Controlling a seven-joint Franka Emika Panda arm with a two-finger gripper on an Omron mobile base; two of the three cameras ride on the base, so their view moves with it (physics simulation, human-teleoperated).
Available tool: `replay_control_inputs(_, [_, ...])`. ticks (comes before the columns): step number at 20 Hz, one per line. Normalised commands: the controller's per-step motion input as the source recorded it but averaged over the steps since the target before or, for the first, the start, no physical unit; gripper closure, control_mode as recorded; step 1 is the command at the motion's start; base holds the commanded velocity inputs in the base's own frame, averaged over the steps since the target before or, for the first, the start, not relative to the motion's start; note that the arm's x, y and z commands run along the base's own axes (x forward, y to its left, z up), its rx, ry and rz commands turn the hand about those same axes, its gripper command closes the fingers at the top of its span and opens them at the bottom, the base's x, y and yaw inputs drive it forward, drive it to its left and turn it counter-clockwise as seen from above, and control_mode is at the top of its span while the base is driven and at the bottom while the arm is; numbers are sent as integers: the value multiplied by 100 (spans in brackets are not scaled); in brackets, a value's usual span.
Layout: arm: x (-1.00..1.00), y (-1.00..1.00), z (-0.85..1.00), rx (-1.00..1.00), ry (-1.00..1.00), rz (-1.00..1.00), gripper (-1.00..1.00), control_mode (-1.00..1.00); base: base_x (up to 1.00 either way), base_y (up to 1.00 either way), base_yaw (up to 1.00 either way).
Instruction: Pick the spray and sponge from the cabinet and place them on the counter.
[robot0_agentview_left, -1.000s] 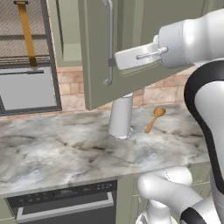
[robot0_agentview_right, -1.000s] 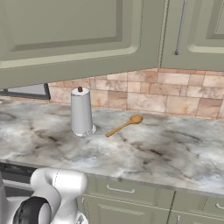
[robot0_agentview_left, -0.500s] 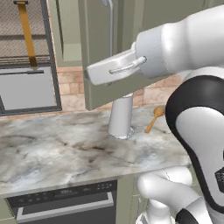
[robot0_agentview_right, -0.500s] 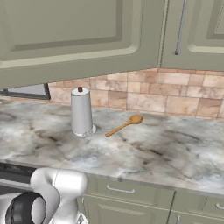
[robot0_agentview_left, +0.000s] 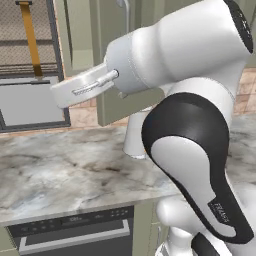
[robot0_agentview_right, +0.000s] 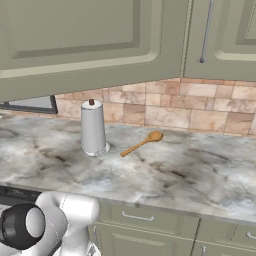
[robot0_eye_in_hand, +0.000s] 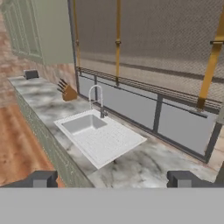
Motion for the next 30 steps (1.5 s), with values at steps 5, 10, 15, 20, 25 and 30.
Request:
replay_control_inputs(5, [0, 57, 0, -14, 0, 0, -100, -100, 0, 0, 0])
replay_control_inputs(10, [0, 62, 0, -18, 0, 0, -100, -100, 0, 0, 0])
replay_control_inputs(15, [0, 49, 0, -23, -1, 0, -100, -100, 0, 0, 0])
replay_control_inputs(20, [-1, 20, 0, -21, -5, -1, -100, -100, 0, 0, 0])
replay_control_inputs(25, [-2, 3, 0, -21, -6, -5, -100, -100, 0, 0, 0])
replay_control_inputs(30, [0, 5, -1, -27, -9, -5, -100, -100, 0, 0, 0])
